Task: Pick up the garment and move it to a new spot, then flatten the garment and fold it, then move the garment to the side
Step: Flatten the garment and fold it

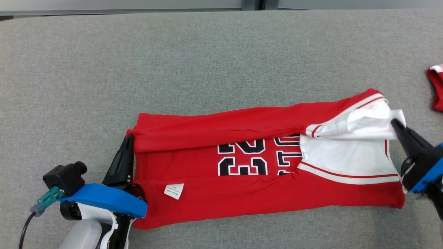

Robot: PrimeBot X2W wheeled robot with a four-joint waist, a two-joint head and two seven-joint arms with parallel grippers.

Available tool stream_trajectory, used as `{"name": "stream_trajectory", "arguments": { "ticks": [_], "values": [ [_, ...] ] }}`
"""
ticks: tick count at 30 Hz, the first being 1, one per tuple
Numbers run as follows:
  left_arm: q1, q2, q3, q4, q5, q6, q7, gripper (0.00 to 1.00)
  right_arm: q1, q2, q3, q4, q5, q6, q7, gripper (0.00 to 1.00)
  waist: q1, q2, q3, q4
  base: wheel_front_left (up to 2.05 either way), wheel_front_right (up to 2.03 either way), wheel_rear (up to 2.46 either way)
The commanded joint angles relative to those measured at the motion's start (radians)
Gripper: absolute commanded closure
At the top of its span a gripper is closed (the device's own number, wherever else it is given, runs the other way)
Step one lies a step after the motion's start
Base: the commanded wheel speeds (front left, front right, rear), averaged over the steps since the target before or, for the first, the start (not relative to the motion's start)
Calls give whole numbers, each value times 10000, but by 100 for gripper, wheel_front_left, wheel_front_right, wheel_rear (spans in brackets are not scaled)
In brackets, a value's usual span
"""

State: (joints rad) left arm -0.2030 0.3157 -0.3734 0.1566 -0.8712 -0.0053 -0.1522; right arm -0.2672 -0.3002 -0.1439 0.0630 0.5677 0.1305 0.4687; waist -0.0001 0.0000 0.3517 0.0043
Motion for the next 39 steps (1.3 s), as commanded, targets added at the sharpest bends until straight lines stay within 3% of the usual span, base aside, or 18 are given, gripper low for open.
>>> {"name": "stream_trajectory", "arguments": {
  "ticks": [1,8,9,10,11,13,14,23,28,39],
  "values": [
    [60,-12,-30,47,-16,36,-60,100,339,82,-114,-216,-139,6,120,100,1,0,-40,10,0,0,0],
    [170,-102,-129,379,-73,37,-13,100,1542,695,-508,-1275,-383,6,772,100,1,0,-222,-108,0,0,0],
    [175,-101,-132,399,-54,49,-25,100,1631,751,-523,-1375,-400,6,826,55,1,0,-237,-129,0,0,0],
    [217,-117,-118,424,-92,69,-31,100,1719,813,-565,-1421,-425,6,889,0,1,0,-257,-153,0,0,0],
    [291,-124,-113,463,-133,63,-36,100,1806,894,-644,-1422,-482,6,937,0,1,0,-277,-172,0,0,0],
    [410,-135,-80,538,-151,139,-104,42,1989,979,-753,-1480,-631,6,1037,0,1,0,-328,-188,0,0,0],
    [446,-146,-73,552,-127,161,-155,0,2049,1021,-802,-1517,-689,6,1071,0,1,0,-364,-184,0,0,0],
    [181,-40,119,858,729,-46,-979,0,2202,1401,-1295,-1887,-1071,6,1189,0,1,0,-819,-75,0,0,0],
    [-378,154,239,1205,1974,273,-1115,0,1637,1668,-1319,-1692,-1398,6,1347,0,1,0,-1093,-57,0,0,0],
    [-1047,-130,714,1848,3186,124,-1136,0,-62,2157,-1275,926,-2544,6,1376,0,1,0,-1210,-69,0,0,0]
  ]
}}
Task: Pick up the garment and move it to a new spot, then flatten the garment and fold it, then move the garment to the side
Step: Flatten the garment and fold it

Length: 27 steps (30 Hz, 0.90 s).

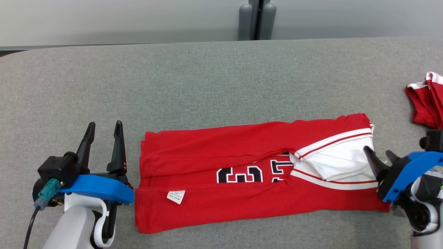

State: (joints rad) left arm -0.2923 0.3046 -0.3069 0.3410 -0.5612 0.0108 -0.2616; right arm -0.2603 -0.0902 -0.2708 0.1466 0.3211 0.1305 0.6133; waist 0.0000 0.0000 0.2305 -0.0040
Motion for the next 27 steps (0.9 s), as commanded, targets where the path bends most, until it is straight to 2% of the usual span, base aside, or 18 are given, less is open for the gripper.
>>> {"name": "stream_trajectory", "arguments": {
  "ticks": [1,9,15,16,17,18,19,22,27],
  "values": [
    [-136,-81,97,15,139,-69,-42,0,-232,90,-28,373,-230,6,-106,0,0,0,5,36,0,0,0],
    [85,-381,497,133,426,-335,-44,0,-862,188,-384,2216,-1513,6,-630,0,0,0,-15,218,0,0,0],
    [164,-535,596,278,588,-504,-44,0,-1146,335,-220,3373,-1716,7,-559,0,0,0,-105,272,0,0,0],
    [184,-554,617,294,618,-533,-44,0,-1170,355,-177,3505,-1634,12,-542,4,0,0,-126,267,0,0,0],
    [184,-554,617,294,618,-533,-44,0,-1170,355,-177,3505,-1634,12,-542,4,0,0,-126,267,0,0,0],
    [202,-584,642,301,632,-536,-44,0,-1188,372,-76,3618,-1533,16,-517,57,0,0,-145,261,0,0,0],
    [218,-609,673,298,641,-554,-44,0,-1198,387,47,3699,-1425,16,-511,100,0,0,-165,248,0,0,0],
    [310,-653,817,298,710,-586,-45,0,-1162,266,298,3690,-1093,15,-629,100,0,0,-259,176,0,0,0],
    [519,-703,962,328,751,-636,-45,0,-854,-251,317,2807,-689,4,-920,100,0,0,-456,63,0,0,0]
  ]
}}
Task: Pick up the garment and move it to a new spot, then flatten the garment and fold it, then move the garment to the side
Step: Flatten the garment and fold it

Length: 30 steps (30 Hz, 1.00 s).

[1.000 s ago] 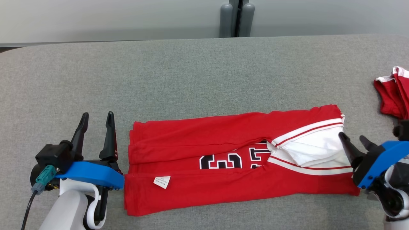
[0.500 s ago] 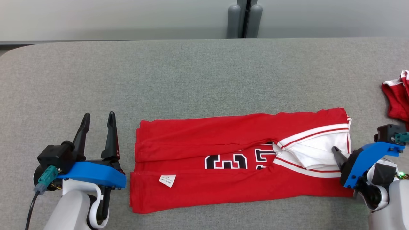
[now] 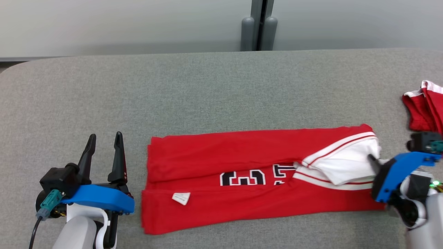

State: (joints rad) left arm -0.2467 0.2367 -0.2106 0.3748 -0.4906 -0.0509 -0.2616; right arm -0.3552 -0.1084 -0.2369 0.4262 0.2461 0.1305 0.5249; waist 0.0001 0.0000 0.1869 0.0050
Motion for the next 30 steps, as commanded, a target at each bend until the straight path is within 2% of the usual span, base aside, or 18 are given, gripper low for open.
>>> {"name": "stream_trajectory", "arguments": {
  "ticks": [1,7,11,16,19,23,30],
  "values": [
    [99,-27,34,-18,57,-24,-45,0,203,-198,-76,-209,48,4,-68,100,-1,0,-61,-50,0,0,0],
    [309,-35,200,-38,125,-66,-45,0,864,-865,-694,-1750,-248,4,114,100,-1,0,-231,-192,0,0,0],
    [383,-44,236,-25,151,-94,-45,0,1241,-1022,-1076,-2977,-623,4,594,100,-1,0,-291,-257,0,0,0],
    [385,-60,248,-5,161,-126,-45,0,1433,-829,-739,-3829,-632,4,1007,100,-1,0,-311,-266,0,0,0],
    [365,-75,279,0,162,-141,-45,0,1563,-654,-37,-4355,-743,6,1303,100,-1,0,-312,-264,0,0,0],
    [341,-27,308,58,149,-176,-45,0,1543,-387,1540,-4697,-554,6,1633,100,-1,0,-329,-239,0,0,0],
    [224,-6,410,104,104,-205,-45,0,806,64,4436,-4412,-39,6,1612,100,-1,0,-324,-147,0,0,0]
  ]
}}
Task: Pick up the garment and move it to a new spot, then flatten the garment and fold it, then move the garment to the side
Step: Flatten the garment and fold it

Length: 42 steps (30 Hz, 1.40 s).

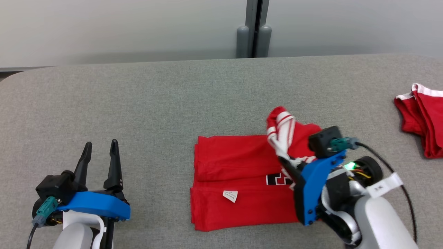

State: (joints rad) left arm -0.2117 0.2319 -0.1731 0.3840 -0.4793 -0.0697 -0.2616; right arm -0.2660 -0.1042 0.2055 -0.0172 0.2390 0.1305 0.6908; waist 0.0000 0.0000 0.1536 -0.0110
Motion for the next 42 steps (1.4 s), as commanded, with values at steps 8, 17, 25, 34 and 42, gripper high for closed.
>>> {"name": "stream_trajectory", "arguments": {
  "ticks": [8,17,25,34,42],
  "values": [
    [-482,-151,-48,-6,17,-100,-46,0,-1563,521,1855,2041,455,6,-541,100,0,0,445,524,0,0,0],
    [-794,-406,-279,161,175,-248,-46,0,-2697,538,2657,3824,1142,6,-1049,100,0,0,692,1083,0,0,0],
    [-848,-547,-260,315,237,-341,-46,0,-2979,541,2916,4476,2430,6,-1698,0,0,0,585,1163,0,0,0],
    [-427,-403,14,223,335,-298,-46,0,-2665,400,2101,2550,2631,6,-3500,0,0,0,183,683,0,0,0],
    [-114,-330,270,41,315,-246,-44,0,-1021,-285,-170,1584,1218,6,-4013,0,0,0,-119,241,0,0,0]
  ]
}}
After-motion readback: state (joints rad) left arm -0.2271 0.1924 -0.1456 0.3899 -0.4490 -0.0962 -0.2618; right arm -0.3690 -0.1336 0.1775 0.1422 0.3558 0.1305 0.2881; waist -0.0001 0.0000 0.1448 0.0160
